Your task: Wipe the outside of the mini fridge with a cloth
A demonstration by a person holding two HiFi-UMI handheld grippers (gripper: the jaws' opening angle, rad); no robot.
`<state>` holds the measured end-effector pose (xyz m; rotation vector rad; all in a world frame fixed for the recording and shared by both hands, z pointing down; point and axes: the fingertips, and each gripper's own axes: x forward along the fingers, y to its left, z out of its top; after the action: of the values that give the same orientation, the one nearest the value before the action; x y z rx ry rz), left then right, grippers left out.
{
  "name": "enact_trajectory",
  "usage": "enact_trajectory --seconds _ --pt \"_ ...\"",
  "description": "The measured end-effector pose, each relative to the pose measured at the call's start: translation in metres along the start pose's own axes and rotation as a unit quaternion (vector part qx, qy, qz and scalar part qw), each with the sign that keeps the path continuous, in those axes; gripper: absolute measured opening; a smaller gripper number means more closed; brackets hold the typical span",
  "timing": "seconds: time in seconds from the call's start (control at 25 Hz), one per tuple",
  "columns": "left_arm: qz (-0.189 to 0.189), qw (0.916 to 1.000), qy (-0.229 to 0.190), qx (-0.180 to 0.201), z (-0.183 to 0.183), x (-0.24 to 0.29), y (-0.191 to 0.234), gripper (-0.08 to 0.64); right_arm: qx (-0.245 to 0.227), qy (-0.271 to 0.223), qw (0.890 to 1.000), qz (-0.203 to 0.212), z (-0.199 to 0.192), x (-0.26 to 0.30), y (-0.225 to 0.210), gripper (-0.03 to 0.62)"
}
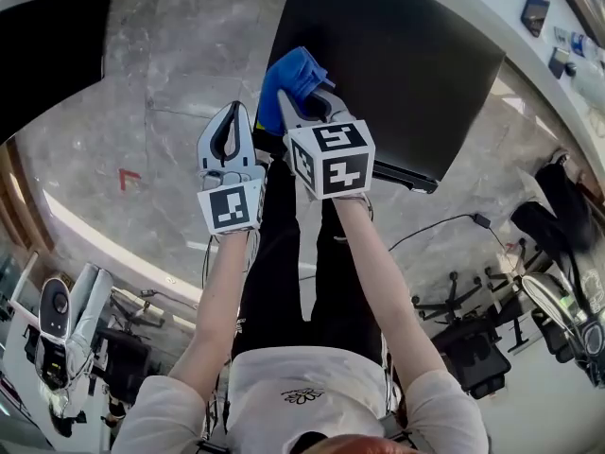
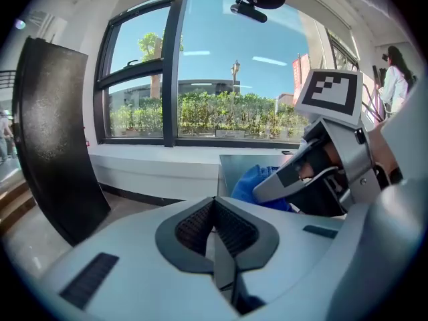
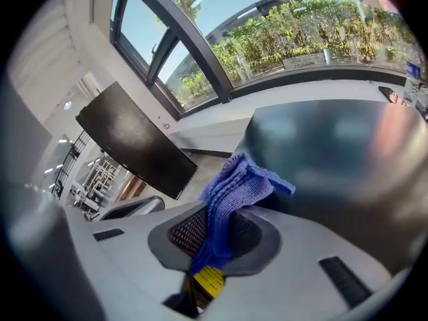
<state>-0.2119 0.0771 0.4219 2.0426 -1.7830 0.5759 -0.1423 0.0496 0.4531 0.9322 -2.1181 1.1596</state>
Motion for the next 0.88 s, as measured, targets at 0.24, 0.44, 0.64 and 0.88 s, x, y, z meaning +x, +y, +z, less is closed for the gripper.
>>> enact_trajectory --seconds 0.24,0.44,0.64,0.88 --pt "-0.021 0.9997 -0.003 0.014 -0.001 -0.006 -0.017 0.005 -0.020 -0.007 0.999 -0.042 -0.004 -0.021 -0.021 0.072" --pt "0.000 0.9999 -0.008 0.009 -0.008 -0.004 -0.015 0.005 -0.066 -0.006 0.994 -0.087 -0.007 -0.029 -0.060 0.072" --pt "-0.004 0.9998 -0.004 0.020 -0.009 -0.021 -0.040 0.005 -0.091 0.007 0.989 -0.112 -0.026 -0.067 -0.102 0.072" --pt "-0.018 0.9994 0.002 0.029 -0.004 -0.033 -0.068 0.005 -0.079 0.000 0.988 -0.134 -0.042 -0.104 -0.145 0.072"
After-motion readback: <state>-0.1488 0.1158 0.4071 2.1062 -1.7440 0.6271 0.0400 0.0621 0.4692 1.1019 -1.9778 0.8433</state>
